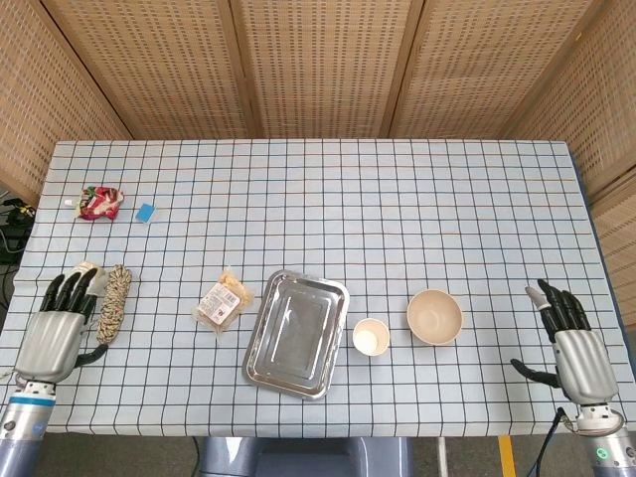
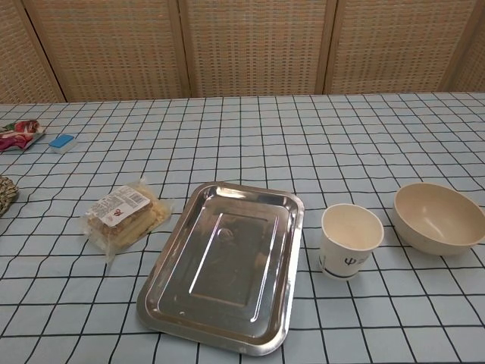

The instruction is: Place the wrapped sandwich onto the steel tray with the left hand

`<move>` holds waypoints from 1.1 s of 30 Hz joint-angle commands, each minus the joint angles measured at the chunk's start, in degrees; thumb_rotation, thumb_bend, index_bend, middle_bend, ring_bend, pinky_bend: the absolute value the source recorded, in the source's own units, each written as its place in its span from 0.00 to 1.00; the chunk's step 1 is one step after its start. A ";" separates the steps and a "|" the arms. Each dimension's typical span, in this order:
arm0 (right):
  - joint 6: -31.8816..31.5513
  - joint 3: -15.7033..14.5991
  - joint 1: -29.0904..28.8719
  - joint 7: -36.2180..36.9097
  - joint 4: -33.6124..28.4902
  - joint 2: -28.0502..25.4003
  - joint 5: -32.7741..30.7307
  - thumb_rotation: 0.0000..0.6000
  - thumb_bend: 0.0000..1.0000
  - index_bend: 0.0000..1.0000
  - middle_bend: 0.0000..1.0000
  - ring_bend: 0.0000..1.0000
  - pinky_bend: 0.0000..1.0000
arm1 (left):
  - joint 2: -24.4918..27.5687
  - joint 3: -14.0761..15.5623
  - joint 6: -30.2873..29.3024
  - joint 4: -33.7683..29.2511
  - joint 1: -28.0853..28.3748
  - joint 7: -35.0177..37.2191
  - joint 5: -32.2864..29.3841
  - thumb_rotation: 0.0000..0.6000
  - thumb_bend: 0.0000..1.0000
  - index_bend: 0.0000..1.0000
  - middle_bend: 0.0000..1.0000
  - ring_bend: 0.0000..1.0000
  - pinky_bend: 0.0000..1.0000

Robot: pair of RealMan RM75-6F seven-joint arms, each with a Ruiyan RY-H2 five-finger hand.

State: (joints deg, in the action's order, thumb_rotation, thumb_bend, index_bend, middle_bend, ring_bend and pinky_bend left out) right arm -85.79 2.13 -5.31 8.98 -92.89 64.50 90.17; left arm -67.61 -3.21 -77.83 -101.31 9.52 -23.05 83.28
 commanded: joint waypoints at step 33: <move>3.47 2.46 -0.78 6.62 3.30 -0.74 -5.64 1.00 0.06 0.05 0.00 0.00 0.00 | -17.27 -2.25 30.00 10.59 33.87 -26.00 -33.18 1.00 0.00 0.00 0.00 0.00 0.00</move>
State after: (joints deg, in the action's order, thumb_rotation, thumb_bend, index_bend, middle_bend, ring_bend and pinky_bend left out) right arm -82.33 4.58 -6.09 15.61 -89.60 63.77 84.54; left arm -84.16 -5.82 -47.79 -91.36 42.74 -48.70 50.76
